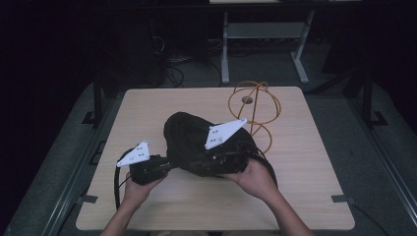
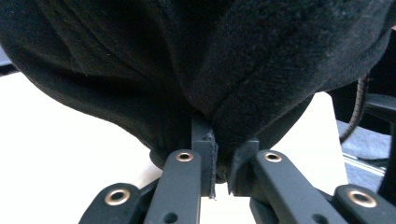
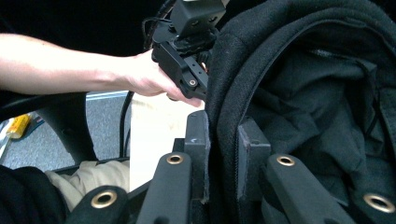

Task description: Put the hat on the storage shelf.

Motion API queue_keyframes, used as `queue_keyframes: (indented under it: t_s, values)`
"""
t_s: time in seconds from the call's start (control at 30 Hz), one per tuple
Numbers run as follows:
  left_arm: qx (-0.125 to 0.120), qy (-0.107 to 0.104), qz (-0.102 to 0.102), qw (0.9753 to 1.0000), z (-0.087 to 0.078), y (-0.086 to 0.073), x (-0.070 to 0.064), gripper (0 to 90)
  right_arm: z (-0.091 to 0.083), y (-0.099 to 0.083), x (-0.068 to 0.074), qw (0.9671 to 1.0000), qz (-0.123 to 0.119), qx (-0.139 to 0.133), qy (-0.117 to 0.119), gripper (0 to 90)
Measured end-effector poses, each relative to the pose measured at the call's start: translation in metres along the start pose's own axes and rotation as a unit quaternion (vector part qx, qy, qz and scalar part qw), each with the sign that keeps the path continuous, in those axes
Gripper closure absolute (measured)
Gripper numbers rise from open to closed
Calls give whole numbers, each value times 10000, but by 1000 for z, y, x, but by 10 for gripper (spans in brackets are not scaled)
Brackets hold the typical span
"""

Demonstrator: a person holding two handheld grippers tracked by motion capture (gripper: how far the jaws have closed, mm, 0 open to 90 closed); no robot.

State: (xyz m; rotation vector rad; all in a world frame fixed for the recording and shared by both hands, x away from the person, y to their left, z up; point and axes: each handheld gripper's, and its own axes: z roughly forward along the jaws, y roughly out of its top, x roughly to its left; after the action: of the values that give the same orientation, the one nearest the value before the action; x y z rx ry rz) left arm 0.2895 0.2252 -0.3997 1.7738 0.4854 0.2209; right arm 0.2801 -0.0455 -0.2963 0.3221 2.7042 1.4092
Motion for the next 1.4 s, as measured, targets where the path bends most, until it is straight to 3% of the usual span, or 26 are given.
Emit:
queue_keyframes:
  t_s: [0.23, 0.37, 0.4, 0.47, 0.57, 0.6, 0.67, 0.8, 1.0, 1.23, 1.4]
  values:
    - [-51, 203, 205, 9996, -8, 23, -3, 856, -10, 1, -4, 9996, 139, -242, -80, 755]
    - [-41, 326, 416, 9986, -15, 44, -6, 858, -18, 0, -7, 9987, 282, -415, -60, 734]
    - [-51, 378, 509, 9980, -18, 56, -7, 861, -21, 0, -8, 9983, 308, -488, -73, 720]
    - [-29, 400, 577, 9975, -19, 62, -6, 862, -22, 0, -9, 9981, 325, -525, -75, 710]
    - [28, 444, 714, 9965, -22, 79, -6, 862, -24, -1, -12, 9971, 346, -659, -134, 599]
    - [72, 477, 780, 9958, -23, 84, -6, 862, -24, -1, -12, 9971, 346, -659, -134, 599]
    - [215, 573, 882, 9942, -24, 96, -3, 862, -24, -4, -13, 9971, 343, -655, -201, 503]
    - [319, 585, 800, 9946, -29, 102, 3, 862, -27, -11, -14, 9959, 336, -799, -250, 421]
    - [218, 627, 664, 9956, -37, 103, 9, 862, -33, -25, -17, 9948, 432, -876, -282, 377]
    - [113, 608, 538, 9966, -40, 109, 16, 863, -44, -54, -21, 9937, 543, -733, -657, 351]
    - [206, 611, 533, 9965, -39, 117, 20, 862, -54, -79, -26, 9917, 679, -642, -879, 337]
